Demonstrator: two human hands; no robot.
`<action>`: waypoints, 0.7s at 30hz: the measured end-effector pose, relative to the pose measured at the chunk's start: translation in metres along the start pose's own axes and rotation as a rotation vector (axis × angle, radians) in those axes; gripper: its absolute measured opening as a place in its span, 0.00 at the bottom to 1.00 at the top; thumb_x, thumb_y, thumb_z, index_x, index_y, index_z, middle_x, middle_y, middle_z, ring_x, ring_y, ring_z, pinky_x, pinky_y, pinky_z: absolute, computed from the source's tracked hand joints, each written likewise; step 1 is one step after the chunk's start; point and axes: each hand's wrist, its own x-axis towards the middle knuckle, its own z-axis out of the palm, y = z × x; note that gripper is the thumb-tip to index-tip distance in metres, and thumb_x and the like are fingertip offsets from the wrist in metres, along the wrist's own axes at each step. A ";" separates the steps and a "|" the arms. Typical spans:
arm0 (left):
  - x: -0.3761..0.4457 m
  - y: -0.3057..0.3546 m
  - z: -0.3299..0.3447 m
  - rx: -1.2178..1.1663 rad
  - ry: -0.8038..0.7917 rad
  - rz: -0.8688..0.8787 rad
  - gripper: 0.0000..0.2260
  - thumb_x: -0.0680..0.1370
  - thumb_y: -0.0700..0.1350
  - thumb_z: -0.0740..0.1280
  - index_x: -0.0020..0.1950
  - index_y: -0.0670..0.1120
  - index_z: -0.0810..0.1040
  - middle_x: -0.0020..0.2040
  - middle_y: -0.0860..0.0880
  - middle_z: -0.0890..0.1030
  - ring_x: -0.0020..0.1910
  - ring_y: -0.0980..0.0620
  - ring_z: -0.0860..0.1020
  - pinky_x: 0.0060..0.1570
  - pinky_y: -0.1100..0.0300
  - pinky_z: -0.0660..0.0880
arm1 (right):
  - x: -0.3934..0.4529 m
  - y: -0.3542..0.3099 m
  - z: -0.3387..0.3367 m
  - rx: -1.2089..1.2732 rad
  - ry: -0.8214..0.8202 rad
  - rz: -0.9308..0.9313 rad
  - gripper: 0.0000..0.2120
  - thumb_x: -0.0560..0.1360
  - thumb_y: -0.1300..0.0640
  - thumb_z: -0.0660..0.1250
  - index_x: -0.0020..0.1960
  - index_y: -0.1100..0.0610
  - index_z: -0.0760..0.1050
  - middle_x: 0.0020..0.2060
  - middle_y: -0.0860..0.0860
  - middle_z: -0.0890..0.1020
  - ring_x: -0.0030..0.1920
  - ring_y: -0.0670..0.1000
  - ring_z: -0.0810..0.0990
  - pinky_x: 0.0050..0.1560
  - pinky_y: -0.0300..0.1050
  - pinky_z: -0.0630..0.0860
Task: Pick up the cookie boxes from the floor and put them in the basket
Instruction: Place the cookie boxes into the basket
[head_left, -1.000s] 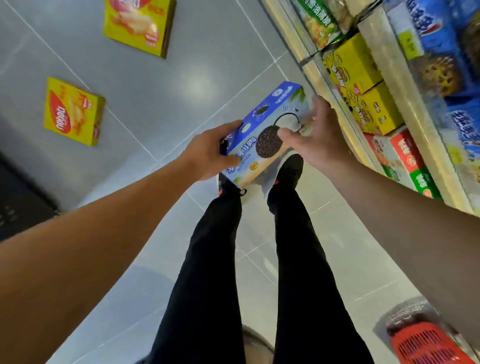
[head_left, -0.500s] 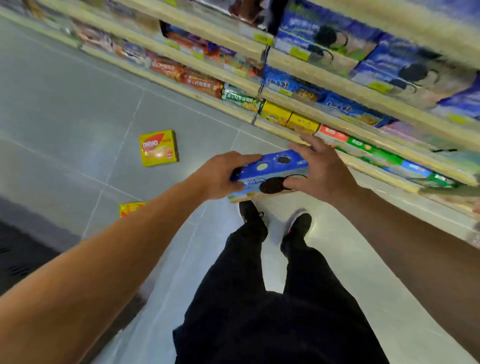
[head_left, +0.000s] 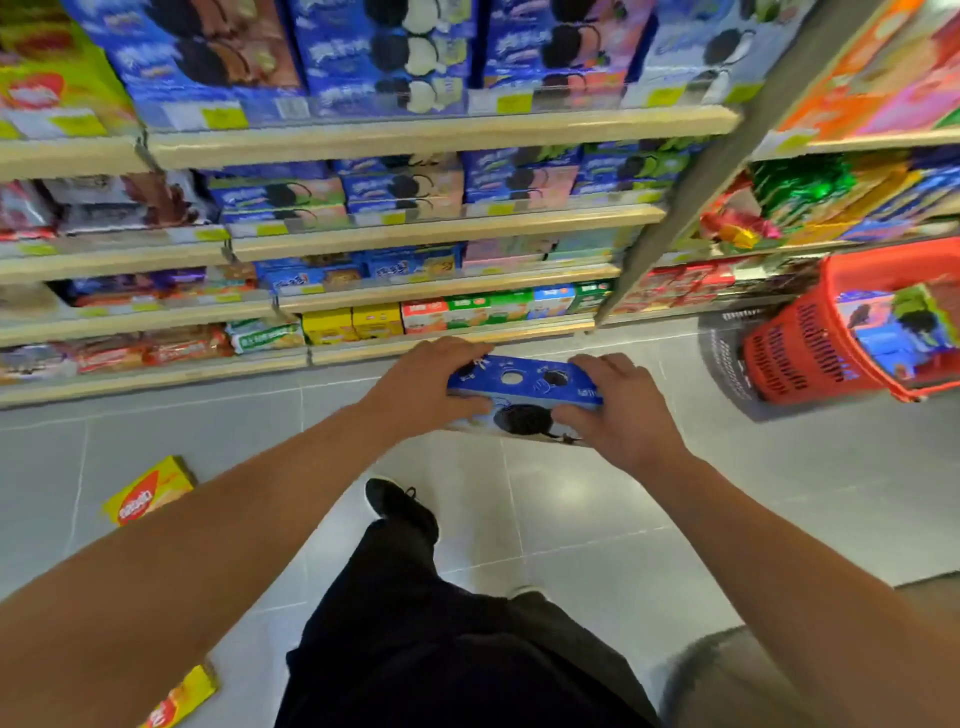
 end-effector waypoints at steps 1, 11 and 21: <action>0.003 0.025 0.012 0.027 0.008 0.038 0.32 0.70 0.60 0.72 0.72 0.53 0.68 0.63 0.50 0.75 0.60 0.51 0.72 0.56 0.59 0.66 | -0.023 0.016 -0.010 0.009 0.034 0.032 0.30 0.69 0.45 0.74 0.68 0.52 0.71 0.58 0.54 0.76 0.56 0.56 0.74 0.56 0.45 0.71; 0.067 0.194 0.071 0.075 -0.078 0.230 0.30 0.71 0.62 0.69 0.71 0.59 0.66 0.60 0.53 0.71 0.58 0.53 0.71 0.51 0.60 0.66 | -0.132 0.139 -0.087 0.080 0.260 0.263 0.31 0.70 0.42 0.71 0.70 0.50 0.70 0.60 0.49 0.74 0.58 0.52 0.73 0.58 0.47 0.74; 0.256 0.298 0.101 0.038 -0.160 0.372 0.30 0.71 0.64 0.68 0.71 0.59 0.67 0.61 0.54 0.71 0.58 0.55 0.71 0.52 0.59 0.68 | -0.080 0.269 -0.190 0.053 0.340 0.450 0.34 0.69 0.38 0.69 0.71 0.50 0.69 0.62 0.51 0.74 0.62 0.56 0.72 0.61 0.50 0.72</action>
